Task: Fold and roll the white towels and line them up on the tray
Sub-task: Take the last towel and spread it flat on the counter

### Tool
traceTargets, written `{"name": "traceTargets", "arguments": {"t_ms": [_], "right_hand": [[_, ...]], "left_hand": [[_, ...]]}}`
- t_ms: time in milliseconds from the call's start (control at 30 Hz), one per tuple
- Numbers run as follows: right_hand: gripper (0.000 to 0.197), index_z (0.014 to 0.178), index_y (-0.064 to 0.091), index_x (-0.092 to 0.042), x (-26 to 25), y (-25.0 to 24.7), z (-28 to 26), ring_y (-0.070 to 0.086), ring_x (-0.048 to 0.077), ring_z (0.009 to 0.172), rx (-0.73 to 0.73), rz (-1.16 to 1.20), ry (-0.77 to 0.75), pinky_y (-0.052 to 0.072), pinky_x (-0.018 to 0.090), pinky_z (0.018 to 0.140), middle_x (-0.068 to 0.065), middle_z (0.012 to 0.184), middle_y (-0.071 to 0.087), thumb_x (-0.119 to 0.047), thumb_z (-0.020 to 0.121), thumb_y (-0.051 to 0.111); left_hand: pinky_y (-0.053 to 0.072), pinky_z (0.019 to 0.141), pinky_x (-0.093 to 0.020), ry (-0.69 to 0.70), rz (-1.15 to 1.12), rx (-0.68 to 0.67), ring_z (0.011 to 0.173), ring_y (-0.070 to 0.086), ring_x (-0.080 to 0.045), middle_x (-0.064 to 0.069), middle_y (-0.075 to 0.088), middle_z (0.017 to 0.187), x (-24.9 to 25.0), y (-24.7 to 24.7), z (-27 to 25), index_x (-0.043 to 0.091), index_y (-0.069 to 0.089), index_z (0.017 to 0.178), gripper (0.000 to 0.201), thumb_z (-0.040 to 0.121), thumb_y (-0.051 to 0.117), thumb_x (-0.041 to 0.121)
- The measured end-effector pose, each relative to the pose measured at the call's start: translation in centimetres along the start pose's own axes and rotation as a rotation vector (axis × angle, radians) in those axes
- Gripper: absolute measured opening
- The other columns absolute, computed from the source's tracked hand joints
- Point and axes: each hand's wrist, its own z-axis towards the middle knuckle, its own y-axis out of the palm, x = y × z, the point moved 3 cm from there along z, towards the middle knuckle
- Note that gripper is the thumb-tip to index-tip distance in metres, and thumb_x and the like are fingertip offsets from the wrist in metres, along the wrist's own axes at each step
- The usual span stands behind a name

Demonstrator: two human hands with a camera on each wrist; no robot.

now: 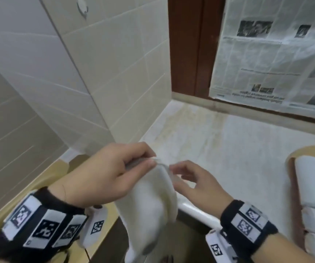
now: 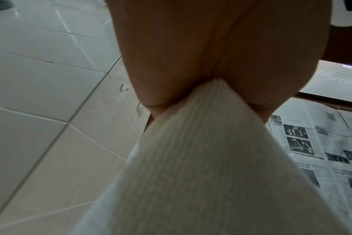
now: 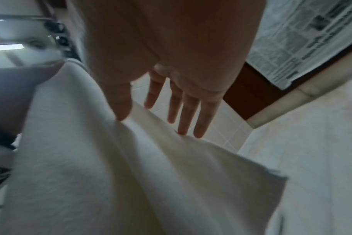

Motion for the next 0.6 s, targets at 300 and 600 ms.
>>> {"name": "traceTargets", "arguments": {"t_ms": [300,600], "right_hand": [[0.011,0.086,0.069,-0.030,-2.3,3.3,2.6,0.065,0.006,0.083,-0.120,-0.093,-0.110,0.050,0.021,0.079,-0.010,0.085,0.070,-0.036,0.088,0.077],[0.023,0.077,0.071,-0.025,8.3,3.2,0.8,0.063,0.004,0.069,-0.169,-0.231,0.273,0.041,0.019,0.064,-0.007,0.074,0.068,-0.044,0.087,0.075]], "left_hand": [[0.045,0.059,-0.017,0.017,0.158,-0.004,0.069,0.063,-0.006,0.015,0.062,0.072,-4.0,-2.3,-2.1,0.034,0.066,0.099,0.015,0.103,0.055,0.045],[0.044,0.059,-0.016,-0.132,0.079,0.278,0.072,0.066,-0.007,0.009,0.069,0.078,-7.1,-5.0,-5.5,0.033,0.070,0.090,0.016,0.097,0.059,0.042]]}}
